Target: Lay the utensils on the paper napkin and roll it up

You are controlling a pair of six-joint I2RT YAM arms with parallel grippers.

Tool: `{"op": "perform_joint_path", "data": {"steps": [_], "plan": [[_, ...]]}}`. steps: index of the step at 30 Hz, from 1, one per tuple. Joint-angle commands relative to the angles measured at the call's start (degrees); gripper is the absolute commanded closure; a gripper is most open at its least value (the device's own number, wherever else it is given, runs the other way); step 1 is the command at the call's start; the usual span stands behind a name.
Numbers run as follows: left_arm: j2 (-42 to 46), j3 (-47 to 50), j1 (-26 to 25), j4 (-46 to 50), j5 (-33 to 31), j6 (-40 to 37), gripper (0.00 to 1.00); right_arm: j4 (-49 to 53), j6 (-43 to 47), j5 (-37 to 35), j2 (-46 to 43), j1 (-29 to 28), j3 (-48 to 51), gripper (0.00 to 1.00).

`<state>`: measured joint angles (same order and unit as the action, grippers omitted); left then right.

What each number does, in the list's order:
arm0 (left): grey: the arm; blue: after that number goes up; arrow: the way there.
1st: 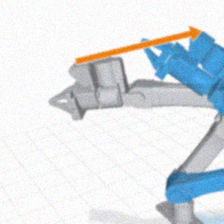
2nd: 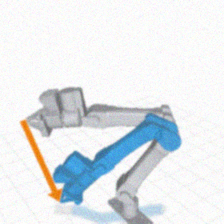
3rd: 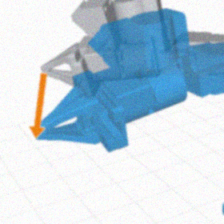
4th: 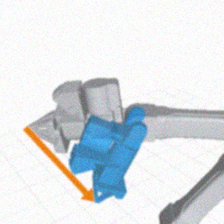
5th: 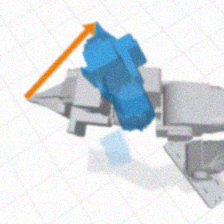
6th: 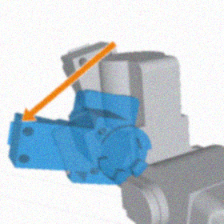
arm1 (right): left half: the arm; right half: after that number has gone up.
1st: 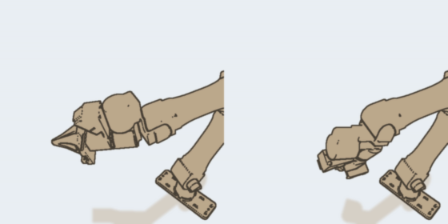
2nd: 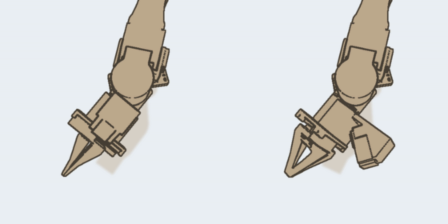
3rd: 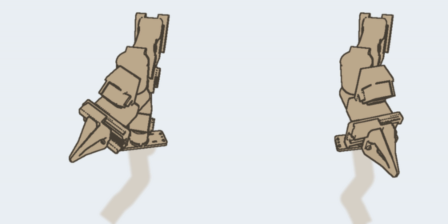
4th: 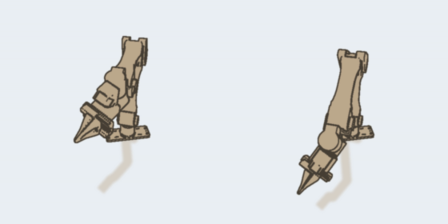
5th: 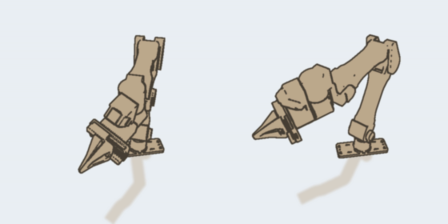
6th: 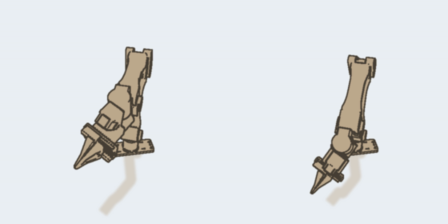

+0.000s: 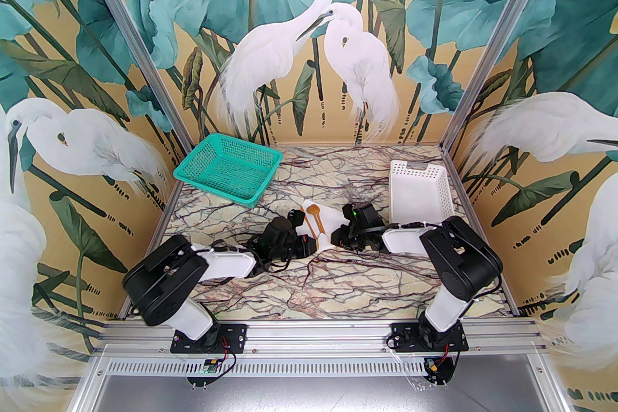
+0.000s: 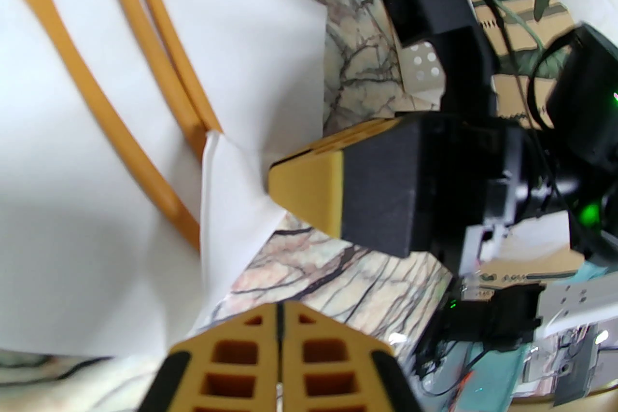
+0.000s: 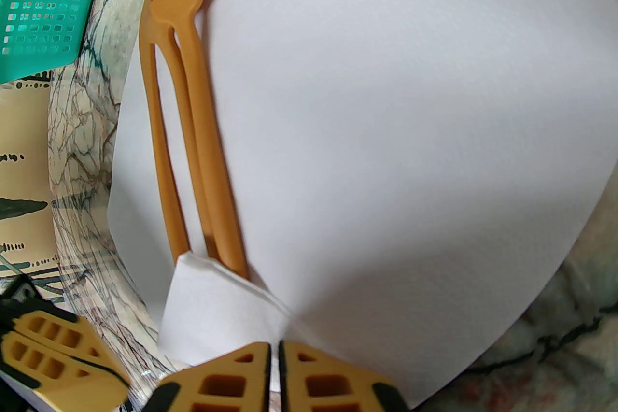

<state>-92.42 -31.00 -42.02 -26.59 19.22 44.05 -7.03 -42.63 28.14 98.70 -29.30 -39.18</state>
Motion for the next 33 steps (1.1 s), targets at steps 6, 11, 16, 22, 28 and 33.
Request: {"op": "perform_joint_path", "data": {"steps": [6, 11, 16, 22, 28, 33], "plan": [[-4.7, -3.7, -0.1, -1.0, 1.8, 3.1, 0.98, 6.9, 1.8, -4.2, 1.4, -0.3, 0.7, 0.86], [-5.4, -4.9, 0.0, 3.1, 0.9, 4.1, 0.99, 6.9, 1.8, -4.2, 1.3, -0.2, 0.7, 0.86], [-5.1, -4.8, -0.1, 6.2, 0.2, 4.1, 1.0, 7.3, 1.8, -4.5, 1.5, -0.2, 0.4, 0.86], [-6.5, -5.1, 0.1, 8.8, -0.5, 3.9, 1.0, 8.3, 2.4, -4.8, 1.5, -0.3, 0.0, 0.85], [-7.3, -7.0, 0.0, 15.0, -2.9, 3.7, 1.0, 8.8, 2.6, -5.2, 1.7, -0.3, -0.3, 0.85], [-5.6, -5.7, 0.0, 19.2, -5.9, 3.3, 1.0, 9.5, 2.6, -5.6, 2.1, -0.3, -0.6, 0.86]]}}
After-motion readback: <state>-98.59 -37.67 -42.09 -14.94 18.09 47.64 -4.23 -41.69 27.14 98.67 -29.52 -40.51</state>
